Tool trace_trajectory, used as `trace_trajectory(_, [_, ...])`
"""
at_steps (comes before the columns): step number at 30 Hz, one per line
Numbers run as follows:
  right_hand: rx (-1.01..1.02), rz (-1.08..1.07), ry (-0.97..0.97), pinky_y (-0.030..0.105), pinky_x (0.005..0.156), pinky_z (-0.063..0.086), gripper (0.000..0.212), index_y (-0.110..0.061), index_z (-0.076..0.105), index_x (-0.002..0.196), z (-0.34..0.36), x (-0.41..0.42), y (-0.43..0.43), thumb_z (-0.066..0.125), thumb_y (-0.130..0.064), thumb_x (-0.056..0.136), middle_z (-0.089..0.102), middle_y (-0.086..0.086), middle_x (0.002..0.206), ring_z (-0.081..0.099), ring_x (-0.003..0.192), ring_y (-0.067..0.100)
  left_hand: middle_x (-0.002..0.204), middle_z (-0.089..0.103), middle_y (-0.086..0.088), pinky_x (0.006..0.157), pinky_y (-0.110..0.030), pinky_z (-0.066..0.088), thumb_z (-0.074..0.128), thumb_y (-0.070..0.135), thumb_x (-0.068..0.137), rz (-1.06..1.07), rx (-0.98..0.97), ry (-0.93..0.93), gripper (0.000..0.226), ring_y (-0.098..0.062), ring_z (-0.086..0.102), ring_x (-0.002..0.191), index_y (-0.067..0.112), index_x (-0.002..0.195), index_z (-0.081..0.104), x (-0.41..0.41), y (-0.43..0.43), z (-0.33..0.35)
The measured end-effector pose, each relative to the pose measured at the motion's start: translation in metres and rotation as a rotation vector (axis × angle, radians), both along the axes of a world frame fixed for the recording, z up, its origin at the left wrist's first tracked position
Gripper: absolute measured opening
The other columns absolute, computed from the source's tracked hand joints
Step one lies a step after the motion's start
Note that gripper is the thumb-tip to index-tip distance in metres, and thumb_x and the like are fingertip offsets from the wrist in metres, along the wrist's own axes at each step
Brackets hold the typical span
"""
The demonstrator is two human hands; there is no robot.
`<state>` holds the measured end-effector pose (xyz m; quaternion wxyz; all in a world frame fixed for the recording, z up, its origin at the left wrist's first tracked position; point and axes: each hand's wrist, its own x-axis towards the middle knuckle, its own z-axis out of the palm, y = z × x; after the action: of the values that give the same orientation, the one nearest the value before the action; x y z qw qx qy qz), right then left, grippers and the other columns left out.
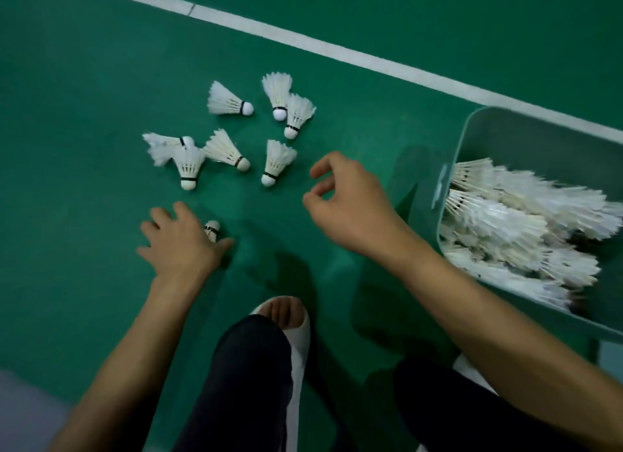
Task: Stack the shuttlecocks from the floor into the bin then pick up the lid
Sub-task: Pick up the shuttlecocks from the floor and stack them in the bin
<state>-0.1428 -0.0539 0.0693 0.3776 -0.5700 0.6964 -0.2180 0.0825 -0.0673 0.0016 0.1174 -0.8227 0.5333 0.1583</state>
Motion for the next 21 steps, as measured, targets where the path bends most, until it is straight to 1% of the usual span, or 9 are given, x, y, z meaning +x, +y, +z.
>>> trace_trajectory(2, [0.068,0.080,0.113,0.031,0.087,0.049,0.024,-0.017,0.068,0.111,-0.014,0.008,-0.011,0.063,-0.023,0.088,0.069,0.003,0.113,0.064,0.103,0.023,0.138,0.044,-0.023,0.095,-0.055,0.045,0.089,0.050,0.069,0.094,0.065,0.057,0.090,-0.044,0.045,0.128,0.005,0.133,0.043,0.014,0.003,-0.014])
trace_trajectory(5, [0.138,0.170,0.229,0.028,0.079,0.042,0.023,-0.018,0.072,0.108,-0.025,0.023,-0.033,0.061,-0.019,0.089,0.060,0.010,0.124,0.061,0.101,0.029,0.121,0.062,-0.024,0.081,-0.044,0.047,0.078,0.029,0.080,0.099,0.041,0.168,0.047,-0.045,0.060,0.108,0.007,0.116,0.055,0.026,0.006,-0.028])
trace_trajectory(7, [0.156,0.213,0.287,0.033,0.088,0.044,0.028,-0.019,0.071,0.113,-0.032,0.035,-0.051,0.061,-0.017,0.087,0.052,0.013,0.130,0.056,0.114,0.035,0.112,0.068,-0.022,0.080,-0.041,0.048,0.073,0.021,0.081,0.089,-0.051,0.260,0.035,-0.043,0.063,0.103,0.010,0.111,0.060,0.025,0.003,-0.030])
trace_trajectory(9, [0.161,0.241,0.376,0.038,0.098,0.043,0.035,-0.021,0.067,0.122,-0.040,0.046,-0.071,0.063,-0.020,0.087,0.045,0.013,0.138,0.046,0.124,0.039,0.107,0.069,-0.017,0.082,-0.040,0.048,0.075,0.021,0.078,0.102,-0.154,0.383,0.044,-0.041,0.064,0.102,0.012,0.117,0.058,0.015,-0.008,-0.024])
trace_trajectory(12, [0.187,0.278,0.462,0.042,0.106,0.042,0.043,-0.023,0.065,0.126,-0.056,0.058,-0.108,0.073,-0.028,0.084,0.039,0.011,0.146,0.038,0.131,0.039,0.099,0.065,-0.009,0.079,-0.039,0.049,0.072,0.025,0.072,0.067,-0.240,0.575,0.073,-0.038,0.062,0.094,0.021,0.139,0.042,-0.001,-0.037,-0.015])
trace_trajectory(15, [0.322,0.331,0.444,0.042,0.105,0.047,0.054,-0.020,0.068,0.122,-0.066,0.057,-0.139,0.081,-0.033,0.071,0.061,0.008,0.134,0.054,0.125,0.033,0.121,0.065,-0.009,0.090,-0.041,0.054,0.072,0.033,0.070,0.009,-0.206,0.654,0.104,-0.035,0.063,0.103,0.030,0.159,0.018,-0.013,-0.072,-0.017])
trace_trajectory(17, [0.341,0.310,0.390,0.040,0.102,0.051,0.044,-0.016,0.070,0.119,-0.064,0.049,-0.146,0.077,-0.027,0.077,0.069,0.008,0.123,0.063,0.115,0.030,0.141,0.059,-0.007,0.099,-0.035,0.050,0.079,0.032,0.072,0.037,-0.196,0.687,0.117,-0.030,0.061,0.120,0.027,0.164,0.007,-0.018,-0.092,-0.024])
trace_trajectory(19, [0.308,0.245,0.348,0.037,0.097,0.052,0.032,-0.012,0.069,0.117,-0.057,0.037,-0.147,0.064,-0.017,0.086,0.070,0.010,0.113,0.065,0.110,0.031,0.148,0.053,-0.007,0.101,-0.030,0.044,0.085,0.029,0.071,0.090,-0.185,0.706,0.121,-0.028,0.055,0.130,0.021,0.164,0.007,-0.024,-0.107,-0.033])
trace_trajectory(21, [0.249,0.151,0.325,0.032,0.080,0.049,0.027,-0.011,0.068,0.111,-0.042,0.020,-0.141,0.057,-0.013,0.087,0.067,0.010,0.098,0.064,0.101,0.032,0.131,0.061,-0.007,0.102,-0.037,0.049,0.090,0.033,0.065,0.139,-0.213,0.744,0.107,-0.031,0.059,0.120,0.016,0.152,0.029,-0.029,-0.118,-0.041])
